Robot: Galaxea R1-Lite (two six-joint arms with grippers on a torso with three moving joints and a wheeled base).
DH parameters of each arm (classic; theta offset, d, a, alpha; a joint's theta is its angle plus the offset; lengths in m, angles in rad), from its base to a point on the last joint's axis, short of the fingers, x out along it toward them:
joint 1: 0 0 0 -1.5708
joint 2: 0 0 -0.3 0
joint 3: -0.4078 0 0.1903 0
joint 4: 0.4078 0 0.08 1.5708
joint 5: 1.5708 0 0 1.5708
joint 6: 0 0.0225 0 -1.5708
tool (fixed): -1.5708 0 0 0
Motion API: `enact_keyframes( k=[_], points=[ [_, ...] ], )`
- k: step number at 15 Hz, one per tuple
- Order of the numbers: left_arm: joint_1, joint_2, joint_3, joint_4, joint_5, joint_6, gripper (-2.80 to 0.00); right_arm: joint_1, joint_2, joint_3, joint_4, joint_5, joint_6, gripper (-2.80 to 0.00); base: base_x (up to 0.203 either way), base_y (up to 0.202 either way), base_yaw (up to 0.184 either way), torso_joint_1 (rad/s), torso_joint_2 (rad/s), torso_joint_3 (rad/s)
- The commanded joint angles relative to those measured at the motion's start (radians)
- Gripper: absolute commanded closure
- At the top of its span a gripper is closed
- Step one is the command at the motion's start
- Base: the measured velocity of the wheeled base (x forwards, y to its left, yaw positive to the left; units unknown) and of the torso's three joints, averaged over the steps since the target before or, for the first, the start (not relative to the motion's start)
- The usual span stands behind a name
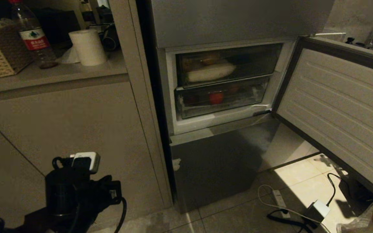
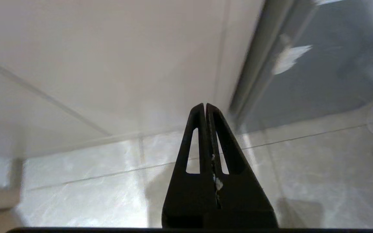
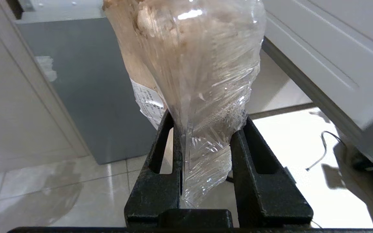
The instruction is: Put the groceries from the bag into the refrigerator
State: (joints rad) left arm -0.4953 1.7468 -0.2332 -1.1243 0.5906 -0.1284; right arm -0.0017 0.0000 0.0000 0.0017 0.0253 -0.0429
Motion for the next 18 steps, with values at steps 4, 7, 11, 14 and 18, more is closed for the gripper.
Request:
enact_keyframes(
  k=[4, 7, 11, 14, 18],
  points=[
    [0.000, 0.040, -0.006, -0.007, 0.001, 0.035, 0.00, 0.000, 0.002, 0.000, 0.000, 0.001, -0.003, 0.00, 0.000, -0.090, 0.049, 0.003, 0.00, 0.002],
    [0.000, 0.053, -0.019, -0.008, 0.001, 0.035, 0.00, 0.000, 0.002, 0.000, 0.000, 0.002, -0.006, 0.00, 0.000, -0.085, 0.046, 0.003, 0.00, 0.000],
    [0.000, 0.056, -0.025, -0.008, 0.001, 0.035, 0.00, 0.000, 0.002, 0.000, 0.000, 0.002, -0.008, 0.00, 0.000, -0.086, 0.046, 0.002, 0.00, 0.002],
    [0.000, 0.060, -0.023, -0.008, 0.003, 0.035, 0.00, 0.000, 0.002, 0.000, 0.000, 0.002, -0.008, 0.00, 0.000, -0.086, 0.045, 0.001, 0.00, 0.002],
    [0.000, 0.059, -0.022, -0.008, 0.001, 0.032, 0.00, 0.000, 0.002, 0.000, 0.000, 0.002, -0.008, 0.00, 0.000, -0.092, 0.049, 0.002, 0.00, 0.003]
  ],
)
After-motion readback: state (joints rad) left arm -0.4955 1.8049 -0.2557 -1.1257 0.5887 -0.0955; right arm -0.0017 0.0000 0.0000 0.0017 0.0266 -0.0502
